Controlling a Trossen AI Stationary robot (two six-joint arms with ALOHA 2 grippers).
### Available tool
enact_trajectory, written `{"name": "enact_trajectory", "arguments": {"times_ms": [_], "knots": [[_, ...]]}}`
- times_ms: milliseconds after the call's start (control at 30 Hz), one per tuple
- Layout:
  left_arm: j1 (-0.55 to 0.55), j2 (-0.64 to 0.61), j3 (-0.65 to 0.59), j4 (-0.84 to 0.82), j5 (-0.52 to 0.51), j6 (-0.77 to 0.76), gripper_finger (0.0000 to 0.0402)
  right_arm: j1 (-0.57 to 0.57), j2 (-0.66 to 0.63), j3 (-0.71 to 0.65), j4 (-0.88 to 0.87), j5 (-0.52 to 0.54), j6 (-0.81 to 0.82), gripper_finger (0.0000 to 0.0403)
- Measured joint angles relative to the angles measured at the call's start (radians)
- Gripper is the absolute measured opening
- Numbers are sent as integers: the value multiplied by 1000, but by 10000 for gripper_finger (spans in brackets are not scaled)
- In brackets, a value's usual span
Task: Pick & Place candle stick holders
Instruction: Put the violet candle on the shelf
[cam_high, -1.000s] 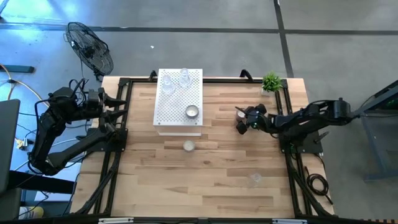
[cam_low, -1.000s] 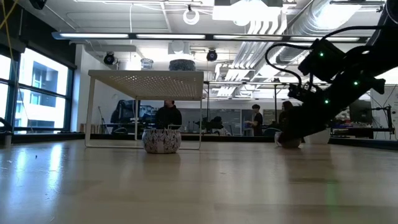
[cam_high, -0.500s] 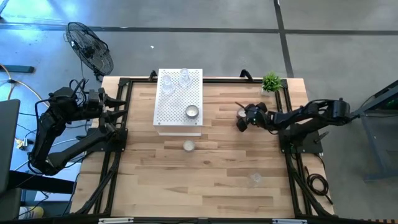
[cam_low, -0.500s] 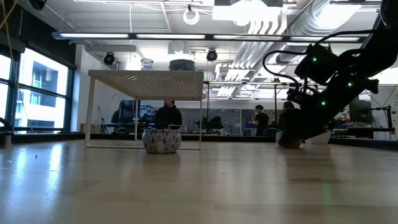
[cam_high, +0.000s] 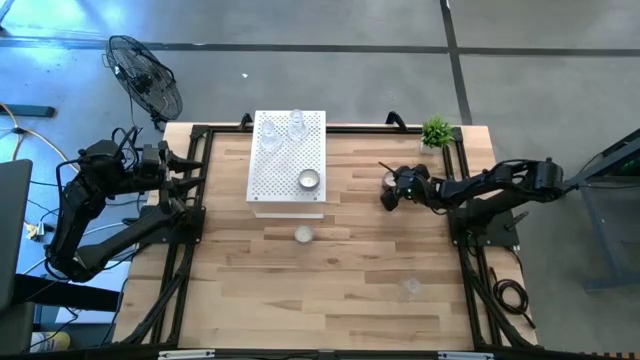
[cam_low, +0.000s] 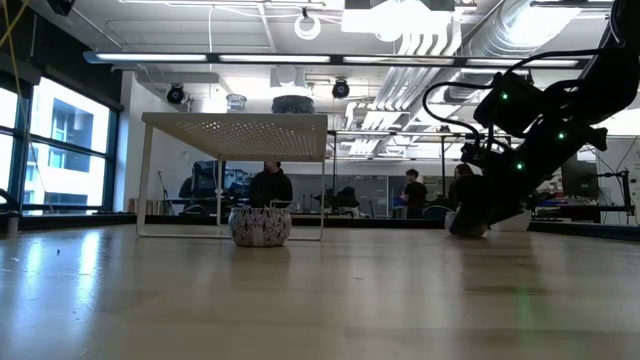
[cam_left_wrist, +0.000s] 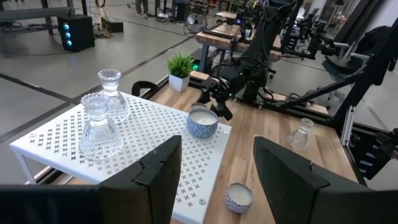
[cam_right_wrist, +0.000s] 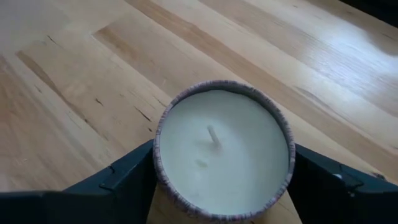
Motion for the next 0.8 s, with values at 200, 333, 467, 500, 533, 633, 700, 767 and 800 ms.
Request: {"name": "enact_trajectory", "arguments": {"times_ms": [200,333,467,500,533,633,700,767,800], "knots": [[0,0,0,0,-3,0,195,0,-1,0,4,-26,-7,287],[0,0,0,0,-3,0,195,0,-2,0,6,-34,16,287],[0,0,0,0,-3,0,195,1,-1,0,38,-76,19,287],[0,0,0,0,-3,0,195,1,-1,0,52,-89,17,287],[0,0,0,0,-3,0,195,1,-1,0,70,-99,16,287],[0,0,0,0,-3,0,195,1,-1,0,106,-125,15,287],[0,0,0,-1,-3,0,195,1,-1,0,124,-127,15,287],[0,0,0,-1,-2,0,195,1,-1,0,141,-135,13,287],[0,0,0,0,-2,0,195,1,-1,0,149,-146,12,287]]}}
